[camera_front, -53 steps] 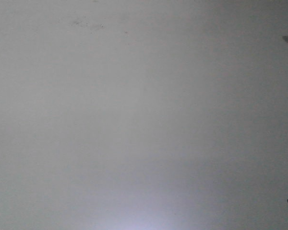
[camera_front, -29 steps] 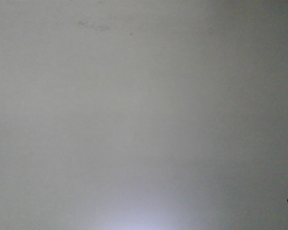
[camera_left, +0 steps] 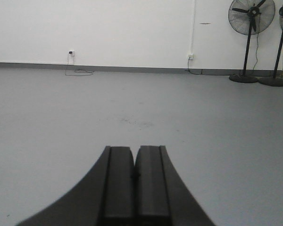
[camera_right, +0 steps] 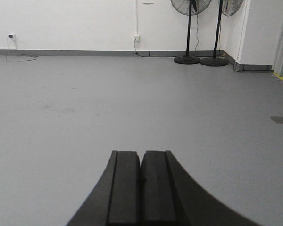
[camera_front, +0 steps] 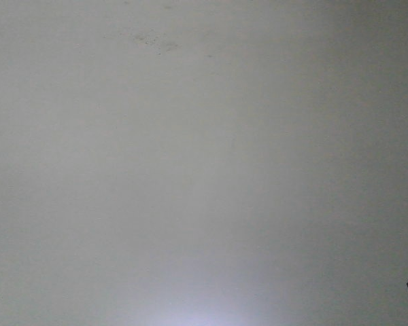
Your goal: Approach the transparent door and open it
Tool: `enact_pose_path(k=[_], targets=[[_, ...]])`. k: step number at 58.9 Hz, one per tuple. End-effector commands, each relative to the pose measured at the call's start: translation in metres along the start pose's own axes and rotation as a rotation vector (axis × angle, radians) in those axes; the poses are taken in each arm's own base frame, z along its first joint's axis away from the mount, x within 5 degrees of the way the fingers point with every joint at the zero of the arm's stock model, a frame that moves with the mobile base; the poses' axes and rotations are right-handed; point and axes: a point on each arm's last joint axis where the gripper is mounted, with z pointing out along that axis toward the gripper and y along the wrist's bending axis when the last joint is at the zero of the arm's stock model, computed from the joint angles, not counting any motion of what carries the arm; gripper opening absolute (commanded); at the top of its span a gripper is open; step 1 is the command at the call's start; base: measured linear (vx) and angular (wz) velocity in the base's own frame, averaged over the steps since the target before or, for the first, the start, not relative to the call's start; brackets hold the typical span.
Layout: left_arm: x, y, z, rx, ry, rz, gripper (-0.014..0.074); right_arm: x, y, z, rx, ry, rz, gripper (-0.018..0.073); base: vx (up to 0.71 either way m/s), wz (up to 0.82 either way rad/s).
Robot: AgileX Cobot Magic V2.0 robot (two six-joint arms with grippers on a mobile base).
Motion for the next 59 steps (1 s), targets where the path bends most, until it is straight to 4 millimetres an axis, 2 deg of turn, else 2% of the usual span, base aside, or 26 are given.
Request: enact_pose_path(k=[1,38,59], targets=[[0.0023,0.0001,0.0003,0.0,-0.063,-0.008,-0.0006,-0.0036,0.0003,-0.0004,-0.002,-0.083,-0.012,-0.0008,0.3,0.05],[0.0025,0.0001,0.0004,0.0,-0.061,-0.008,-0.0006,-0.0036,0.0003,-0.0004,-0.002,-0.083,-0.012,-0.0008,0.43,0.0],[0.0025,0.0001,0.0003,0.0,-0.061,-0.008,-0.0006,-0.0036,0.0003,-0.0004,-0.002,-0.083,-0.012,-0.0008,0.59,0.31]])
